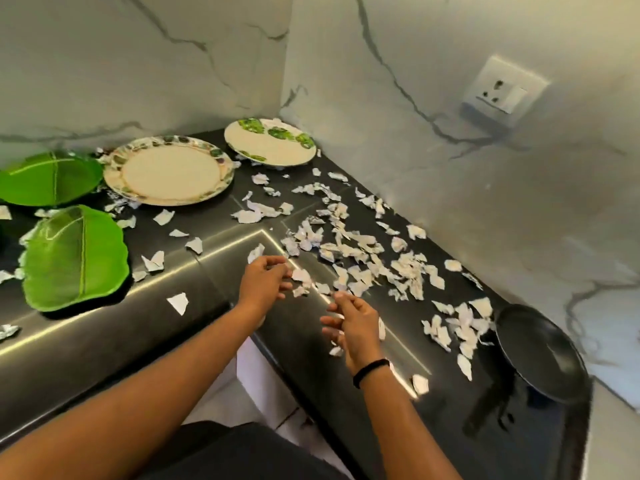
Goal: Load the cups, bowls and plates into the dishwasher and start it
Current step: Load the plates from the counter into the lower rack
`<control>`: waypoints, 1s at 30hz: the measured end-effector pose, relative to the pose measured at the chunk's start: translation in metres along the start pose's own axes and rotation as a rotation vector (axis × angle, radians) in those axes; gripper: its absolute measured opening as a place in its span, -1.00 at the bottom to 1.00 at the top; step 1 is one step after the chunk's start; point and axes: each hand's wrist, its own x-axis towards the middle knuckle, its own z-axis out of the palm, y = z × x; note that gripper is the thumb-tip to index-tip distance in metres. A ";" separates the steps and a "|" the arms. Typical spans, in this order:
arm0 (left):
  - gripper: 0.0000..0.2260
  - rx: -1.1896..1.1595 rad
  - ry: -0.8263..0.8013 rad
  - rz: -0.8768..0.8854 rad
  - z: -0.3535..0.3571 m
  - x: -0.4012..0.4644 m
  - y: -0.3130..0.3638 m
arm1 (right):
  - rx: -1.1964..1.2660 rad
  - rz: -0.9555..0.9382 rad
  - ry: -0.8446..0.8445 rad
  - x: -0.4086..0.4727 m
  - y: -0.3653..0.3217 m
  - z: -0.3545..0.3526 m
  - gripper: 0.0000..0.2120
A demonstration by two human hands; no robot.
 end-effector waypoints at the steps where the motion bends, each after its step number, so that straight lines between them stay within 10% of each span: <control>1: -0.90 -0.018 0.023 -0.013 -0.006 0.005 0.000 | -0.011 0.007 -0.015 0.007 -0.004 0.008 -0.87; 30: -0.78 -0.330 0.602 -0.283 -0.234 0.220 0.071 | -0.193 -0.069 -0.323 0.105 -0.097 0.229 -0.82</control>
